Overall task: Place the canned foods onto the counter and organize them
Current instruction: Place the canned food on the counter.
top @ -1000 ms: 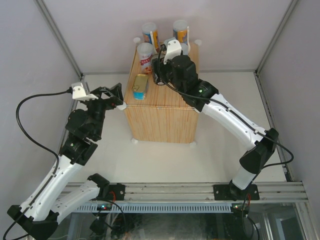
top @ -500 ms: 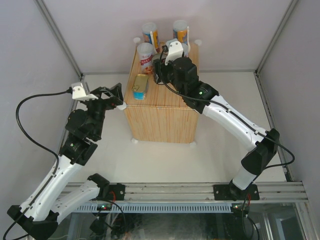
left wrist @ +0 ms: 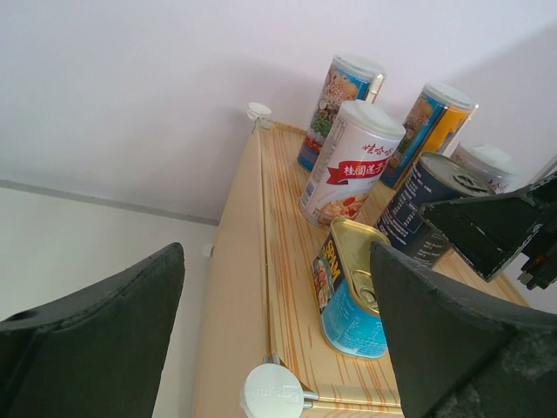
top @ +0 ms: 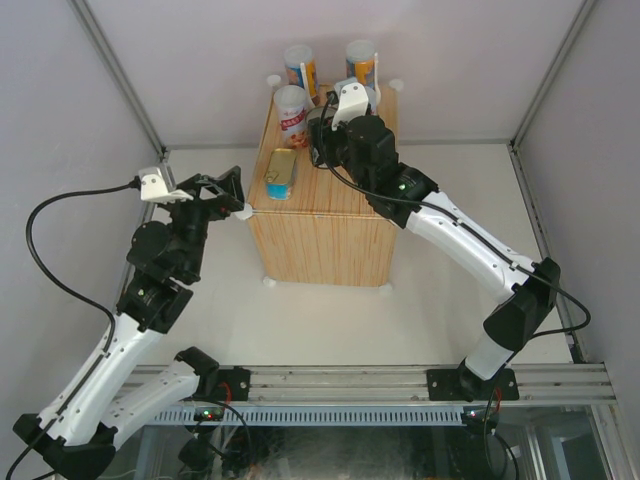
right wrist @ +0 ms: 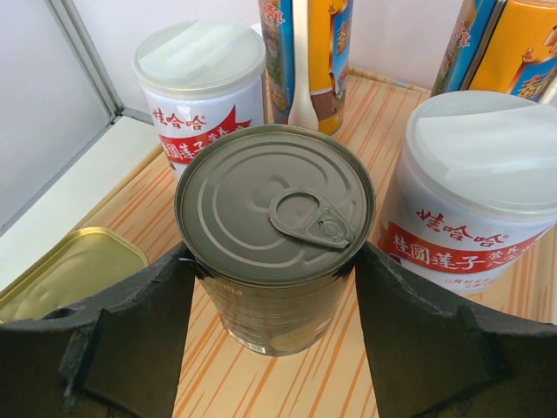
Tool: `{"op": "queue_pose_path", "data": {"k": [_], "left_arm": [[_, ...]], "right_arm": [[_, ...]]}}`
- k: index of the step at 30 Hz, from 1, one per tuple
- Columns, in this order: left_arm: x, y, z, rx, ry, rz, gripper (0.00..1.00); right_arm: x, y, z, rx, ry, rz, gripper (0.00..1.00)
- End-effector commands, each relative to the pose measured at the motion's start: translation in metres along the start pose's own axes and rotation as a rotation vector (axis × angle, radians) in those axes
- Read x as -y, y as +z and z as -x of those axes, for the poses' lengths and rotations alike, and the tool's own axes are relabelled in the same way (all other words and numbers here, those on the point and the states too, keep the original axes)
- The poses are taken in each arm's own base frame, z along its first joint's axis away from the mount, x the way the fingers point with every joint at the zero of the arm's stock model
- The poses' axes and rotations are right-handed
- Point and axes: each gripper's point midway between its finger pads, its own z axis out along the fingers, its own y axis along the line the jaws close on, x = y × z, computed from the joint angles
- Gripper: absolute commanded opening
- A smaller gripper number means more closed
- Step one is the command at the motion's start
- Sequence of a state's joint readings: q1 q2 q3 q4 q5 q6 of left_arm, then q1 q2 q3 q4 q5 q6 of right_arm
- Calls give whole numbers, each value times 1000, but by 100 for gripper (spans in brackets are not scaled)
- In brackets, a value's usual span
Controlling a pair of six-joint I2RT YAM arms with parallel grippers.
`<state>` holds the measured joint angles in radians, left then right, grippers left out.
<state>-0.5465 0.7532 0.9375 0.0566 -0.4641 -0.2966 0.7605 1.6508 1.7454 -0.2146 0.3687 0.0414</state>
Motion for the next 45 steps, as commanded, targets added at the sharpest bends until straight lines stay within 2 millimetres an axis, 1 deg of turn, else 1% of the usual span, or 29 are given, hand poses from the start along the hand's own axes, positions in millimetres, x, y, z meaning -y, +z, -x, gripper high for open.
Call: {"op": "queue_pose_path", "data": {"k": [1,3,5,7,10,13,17,21,24,28,35,36,37,41,43,45], "left_arm": [[5,-3,16,39,-29,-24,91],[4,-2,14,36,-29,-23,90],[5,-2,14,35,-31,-26,90],[7,-1,14,34,-33,-31,91],[7,-1,15,36,-34,-34,91],[7,-2,15,39,-36,-32,90],[5,-2,15,50,-41,-26,90],[6,0,16,63,-46,-28,91],[6,1,19,74,-41,-27,91],[5,2,25,91,-12,-21,91],[7,2,32,111,-13,-26,91],[7,2,32,113,-15,-28,91],[8,2,33,114,-16,-31,91],[8,2,38,126,-1,-30,91],[8,2,41,133,9,-31,92],[8,1,42,138,7,-31,92]], "right_arm": [[13,-21,62,167,69,-22,12],[13,-22,61,163,73,-21,27],[14,-23,61,161,76,-21,46],[14,-24,60,156,78,-19,58],[14,-25,60,152,77,-16,68],[13,-27,60,150,73,-12,75],[10,-26,58,131,65,-1,79],[9,-27,56,115,55,4,80],[10,-30,59,121,58,7,80],[11,-35,65,129,55,8,86],[12,-41,67,124,58,16,90],[12,-42,68,125,60,17,94],[13,-43,69,125,61,19,95],[15,-46,72,120,62,17,97],[16,-47,73,116,61,20,100],[16,-48,74,114,63,24,100]]}}
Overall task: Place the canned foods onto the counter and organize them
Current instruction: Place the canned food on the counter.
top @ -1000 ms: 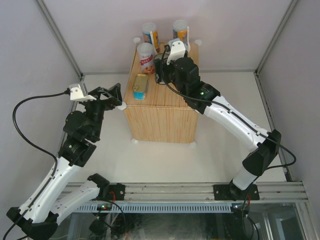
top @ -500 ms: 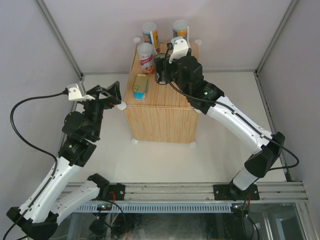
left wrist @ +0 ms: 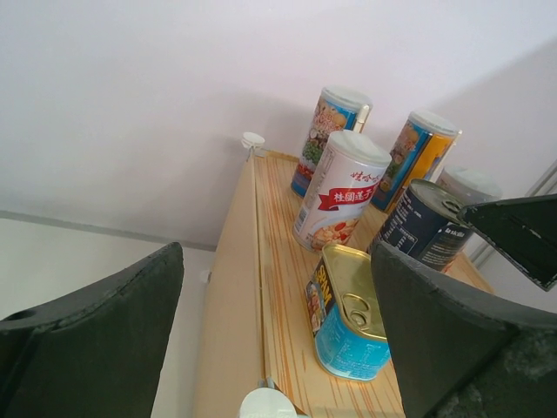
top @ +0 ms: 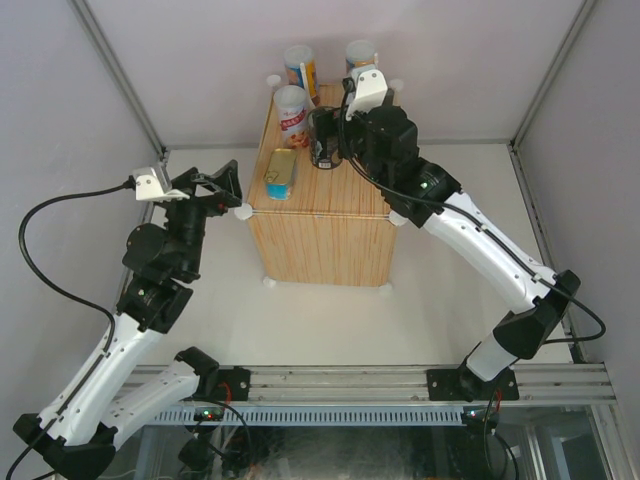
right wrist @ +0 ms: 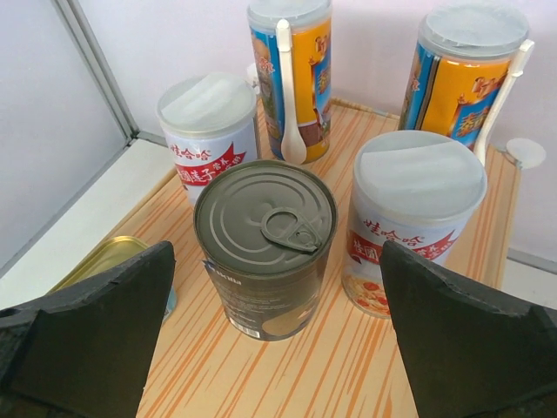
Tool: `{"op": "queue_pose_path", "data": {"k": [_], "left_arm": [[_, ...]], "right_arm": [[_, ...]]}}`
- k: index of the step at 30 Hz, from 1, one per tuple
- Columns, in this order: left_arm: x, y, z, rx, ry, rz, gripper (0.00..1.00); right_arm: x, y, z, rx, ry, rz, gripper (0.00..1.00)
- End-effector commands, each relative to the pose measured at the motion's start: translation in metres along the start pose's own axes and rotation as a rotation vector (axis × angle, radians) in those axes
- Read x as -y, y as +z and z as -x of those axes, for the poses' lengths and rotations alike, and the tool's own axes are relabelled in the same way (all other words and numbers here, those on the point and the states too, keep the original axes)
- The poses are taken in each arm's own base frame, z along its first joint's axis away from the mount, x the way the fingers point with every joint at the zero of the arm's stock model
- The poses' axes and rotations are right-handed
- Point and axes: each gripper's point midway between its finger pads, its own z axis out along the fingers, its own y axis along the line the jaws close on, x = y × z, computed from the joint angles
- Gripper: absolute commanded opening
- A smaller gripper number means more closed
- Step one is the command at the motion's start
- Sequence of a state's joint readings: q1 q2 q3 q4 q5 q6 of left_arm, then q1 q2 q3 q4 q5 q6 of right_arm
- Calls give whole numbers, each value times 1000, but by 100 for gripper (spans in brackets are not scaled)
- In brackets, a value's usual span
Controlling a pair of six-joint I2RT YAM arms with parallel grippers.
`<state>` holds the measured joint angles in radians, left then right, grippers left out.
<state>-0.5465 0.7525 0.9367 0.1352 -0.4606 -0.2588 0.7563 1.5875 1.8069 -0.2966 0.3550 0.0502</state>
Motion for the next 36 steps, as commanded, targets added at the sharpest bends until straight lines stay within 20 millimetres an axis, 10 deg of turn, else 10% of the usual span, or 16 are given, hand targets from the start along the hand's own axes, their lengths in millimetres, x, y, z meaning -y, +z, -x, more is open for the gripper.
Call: {"op": "queue_pose_path", "data": {"k": [1,24,36], "left_arm": [[3,1,25,72,4,-11,92],[12,1,28,52,-3,-53,92],[13,14,19,52,-51,-24,92]], "right_arm": [[6,-18,38,73,39,15,100],[13,-50,58,127,62,21,100],[134,-140,40,101,142,-380,100]]}}
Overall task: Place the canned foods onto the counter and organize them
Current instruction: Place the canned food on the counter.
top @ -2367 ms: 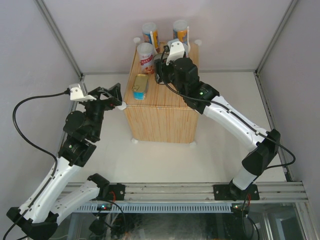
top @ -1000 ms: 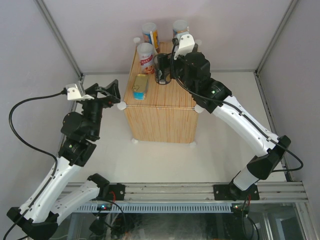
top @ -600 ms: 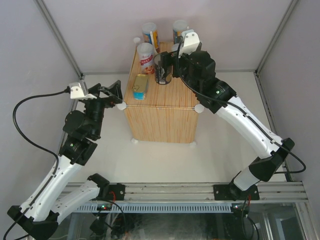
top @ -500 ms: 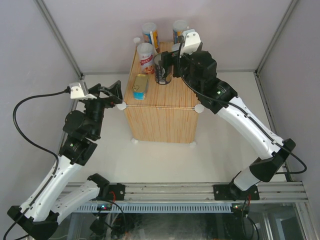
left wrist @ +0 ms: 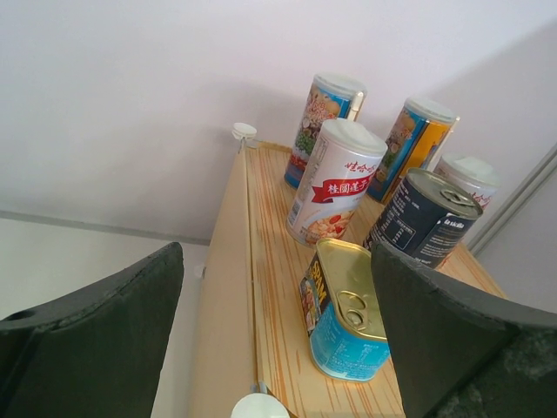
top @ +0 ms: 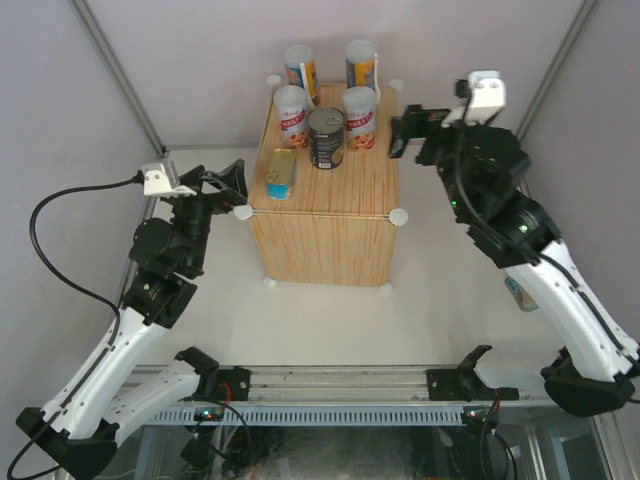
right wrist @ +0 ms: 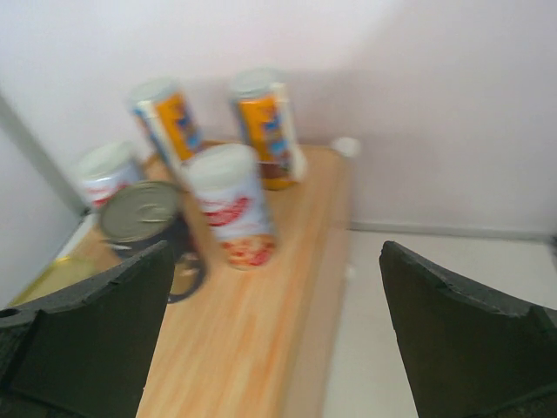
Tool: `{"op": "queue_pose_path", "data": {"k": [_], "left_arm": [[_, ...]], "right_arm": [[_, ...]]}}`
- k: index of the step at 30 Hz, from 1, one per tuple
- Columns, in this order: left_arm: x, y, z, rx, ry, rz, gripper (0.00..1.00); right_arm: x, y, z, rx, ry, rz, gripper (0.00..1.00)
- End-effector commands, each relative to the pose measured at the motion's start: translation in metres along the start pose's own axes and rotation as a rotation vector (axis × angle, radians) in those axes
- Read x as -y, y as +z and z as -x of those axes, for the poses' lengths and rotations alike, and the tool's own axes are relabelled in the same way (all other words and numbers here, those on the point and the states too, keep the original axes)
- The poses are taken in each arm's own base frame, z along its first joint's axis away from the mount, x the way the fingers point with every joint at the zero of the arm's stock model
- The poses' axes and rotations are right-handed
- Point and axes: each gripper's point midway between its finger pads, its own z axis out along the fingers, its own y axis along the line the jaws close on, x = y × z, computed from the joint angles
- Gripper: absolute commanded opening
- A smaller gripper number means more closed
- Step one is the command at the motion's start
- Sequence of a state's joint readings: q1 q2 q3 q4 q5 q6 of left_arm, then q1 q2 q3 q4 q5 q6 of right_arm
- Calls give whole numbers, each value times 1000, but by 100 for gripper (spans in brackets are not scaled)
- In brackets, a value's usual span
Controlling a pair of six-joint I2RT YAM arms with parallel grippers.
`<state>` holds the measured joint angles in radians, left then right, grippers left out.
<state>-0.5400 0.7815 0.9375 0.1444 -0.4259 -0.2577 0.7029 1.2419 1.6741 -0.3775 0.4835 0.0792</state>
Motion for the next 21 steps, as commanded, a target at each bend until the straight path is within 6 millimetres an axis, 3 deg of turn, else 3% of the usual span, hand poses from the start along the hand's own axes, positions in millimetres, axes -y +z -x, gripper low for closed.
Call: {"op": "queue_pose_path", "data": {"k": [1,6,11,15,21], "left_arm": [[8,10,29,78,-68,3,92],[3,18,27,93,-106,55,92],[-2,24,27,113,-137,100,91],[-3,27,29,121,-145,113,91],[-1,31,28,117,-150,112,91]], "right_arm": [[78,-30,-15,-39,48,-261,99],[152,-55,-89,-242,84,-485,100],[199,-81,-164,-460,137,-613,100],[221,-97,-206,-635,146,-658,100],[232,-117,-251,-843,150,-634,100]]}}
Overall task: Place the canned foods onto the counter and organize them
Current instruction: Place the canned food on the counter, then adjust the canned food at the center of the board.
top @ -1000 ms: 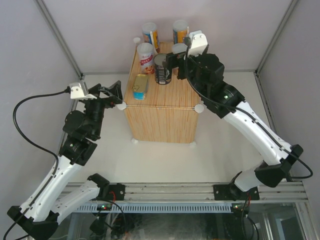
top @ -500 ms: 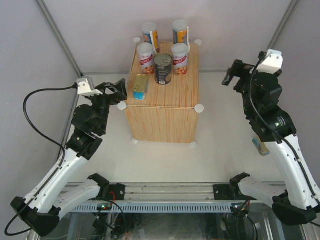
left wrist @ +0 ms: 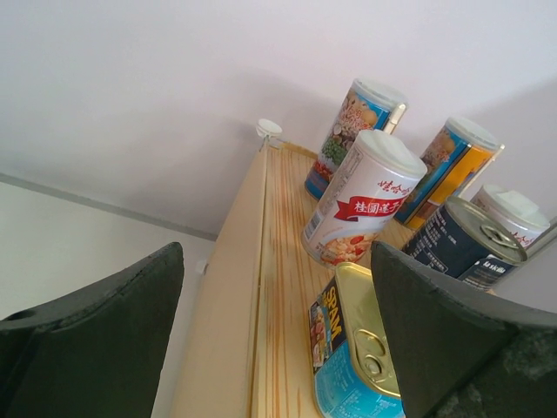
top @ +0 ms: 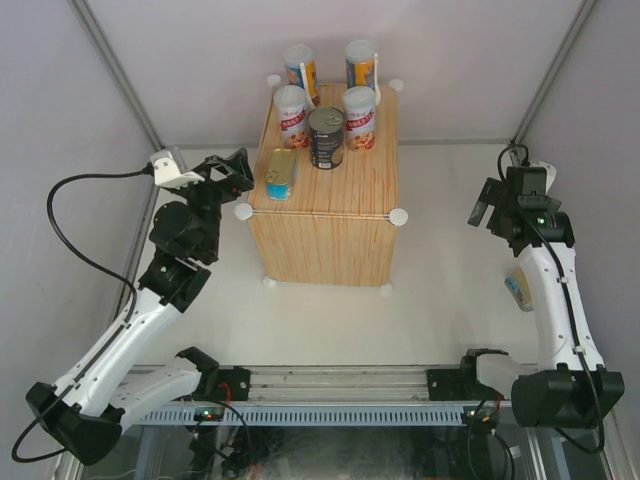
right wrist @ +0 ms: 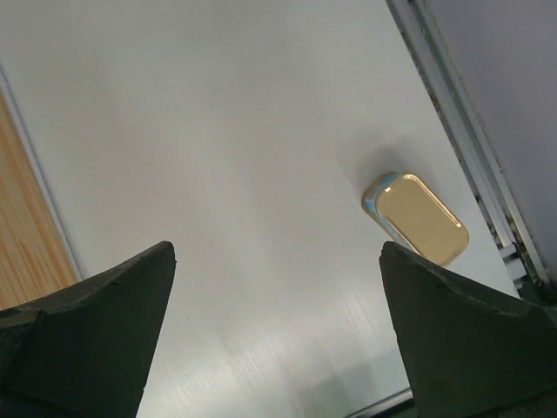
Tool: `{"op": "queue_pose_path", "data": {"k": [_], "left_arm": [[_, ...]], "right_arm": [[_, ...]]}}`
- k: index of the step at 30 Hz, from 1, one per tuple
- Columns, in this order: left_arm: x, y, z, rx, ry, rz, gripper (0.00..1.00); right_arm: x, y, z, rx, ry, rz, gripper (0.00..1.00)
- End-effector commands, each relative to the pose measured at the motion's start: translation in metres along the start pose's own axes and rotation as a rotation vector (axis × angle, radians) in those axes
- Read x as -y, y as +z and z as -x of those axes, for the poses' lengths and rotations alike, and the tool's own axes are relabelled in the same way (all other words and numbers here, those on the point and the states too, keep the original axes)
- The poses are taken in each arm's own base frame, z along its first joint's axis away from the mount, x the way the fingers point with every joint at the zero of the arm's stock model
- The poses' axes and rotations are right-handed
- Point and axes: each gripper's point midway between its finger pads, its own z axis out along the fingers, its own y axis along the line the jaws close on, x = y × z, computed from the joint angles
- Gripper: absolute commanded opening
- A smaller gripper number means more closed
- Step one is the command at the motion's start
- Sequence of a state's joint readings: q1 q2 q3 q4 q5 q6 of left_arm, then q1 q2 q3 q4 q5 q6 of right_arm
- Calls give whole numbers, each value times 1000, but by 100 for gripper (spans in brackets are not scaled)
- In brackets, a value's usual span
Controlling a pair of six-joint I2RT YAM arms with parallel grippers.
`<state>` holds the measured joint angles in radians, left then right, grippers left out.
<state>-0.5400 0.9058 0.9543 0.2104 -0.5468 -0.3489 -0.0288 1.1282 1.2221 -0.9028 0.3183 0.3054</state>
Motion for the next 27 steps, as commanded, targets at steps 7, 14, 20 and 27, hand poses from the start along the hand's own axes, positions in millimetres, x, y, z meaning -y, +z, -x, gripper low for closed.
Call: {"op": "queue_pose_path", "data": {"k": [7,14,20,27], "left_arm": [[15,0,49,115,-94,-34,91],[16,-6,52,121,-94,-52,92],[17,-15,55,123,-135,-80,92],[10,-31,56,126,-161,-93,92]], "right_arm": [[25,23,-46,-208,-138,-68,100],[63,51,-62,-306,-12,-214,100],[101,73,-83,-381,128,-360,100],[124,82,-86,-385,311,-424,100]]}}
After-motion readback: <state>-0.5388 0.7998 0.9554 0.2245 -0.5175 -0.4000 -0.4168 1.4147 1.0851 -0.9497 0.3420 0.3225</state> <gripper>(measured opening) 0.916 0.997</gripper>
